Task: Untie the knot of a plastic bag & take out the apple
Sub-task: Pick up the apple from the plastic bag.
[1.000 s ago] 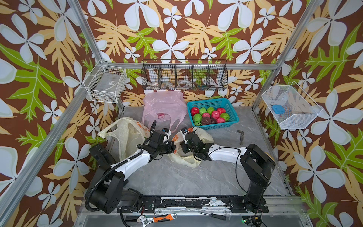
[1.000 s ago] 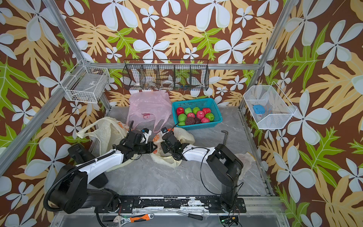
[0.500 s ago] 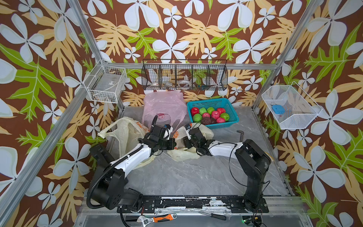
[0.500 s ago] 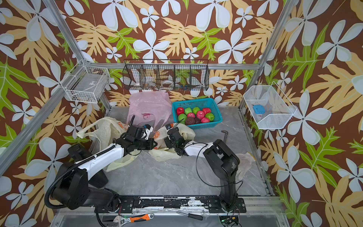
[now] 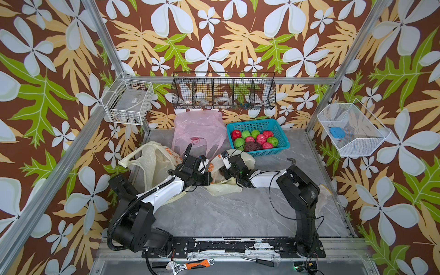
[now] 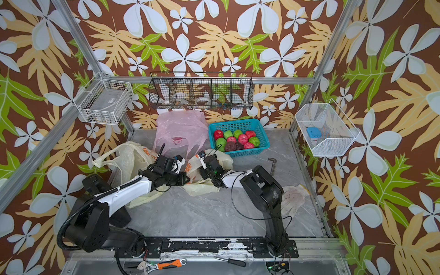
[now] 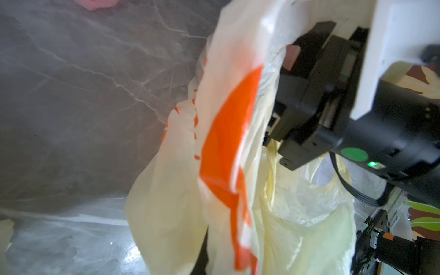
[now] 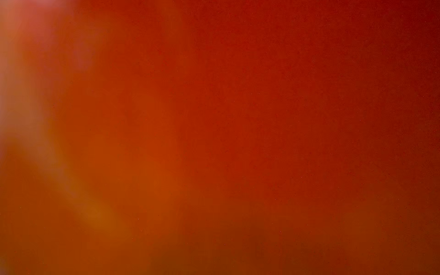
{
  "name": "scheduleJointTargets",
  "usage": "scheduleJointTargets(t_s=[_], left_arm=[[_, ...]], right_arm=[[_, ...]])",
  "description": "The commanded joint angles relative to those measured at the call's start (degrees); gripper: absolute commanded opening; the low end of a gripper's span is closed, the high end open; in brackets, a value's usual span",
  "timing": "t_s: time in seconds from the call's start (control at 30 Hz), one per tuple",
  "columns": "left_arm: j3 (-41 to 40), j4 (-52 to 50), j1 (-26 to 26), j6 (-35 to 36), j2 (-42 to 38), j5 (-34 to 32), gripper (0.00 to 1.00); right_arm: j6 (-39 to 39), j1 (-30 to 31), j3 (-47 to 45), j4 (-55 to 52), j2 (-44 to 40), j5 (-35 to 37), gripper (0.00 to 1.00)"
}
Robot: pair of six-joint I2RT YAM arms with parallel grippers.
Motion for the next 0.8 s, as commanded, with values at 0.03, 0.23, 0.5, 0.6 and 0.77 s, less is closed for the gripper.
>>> scheduleJointTargets(t_s=[0.03,0.23,0.5,0.6,0.77], left_arm=[[-0.53,3.19,0.08,-2.56,-0.38,-2.25,0.00],[-0.45,4.69,0.11,-4.21,-0.43,-4.46,0.00],[-2.72,7.91,0.13,-4.68,2.82,-5.28,0.00],[-3.45,9.50,0.13,-5.77,3.30,-4.26,0.00],[-4.20,9.91,0.13,-6.02,3.00,-4.32,0.00]], right_arm=[[-0.12,0.95,-3.53,-6.07,-3.09,0.42,0.39],[0.78,3.34,-8.74,-6.99,-8.65,1.94,0.39],[1.97,7.44,-13.29,-3.12,-18.92,3.47,0.38],[2.97,7.49,-11.94,-3.76,-20.29,4.58,0.38],[2.31,7.51,-10.20,-4.99,-20.05,6.03,0.38]])
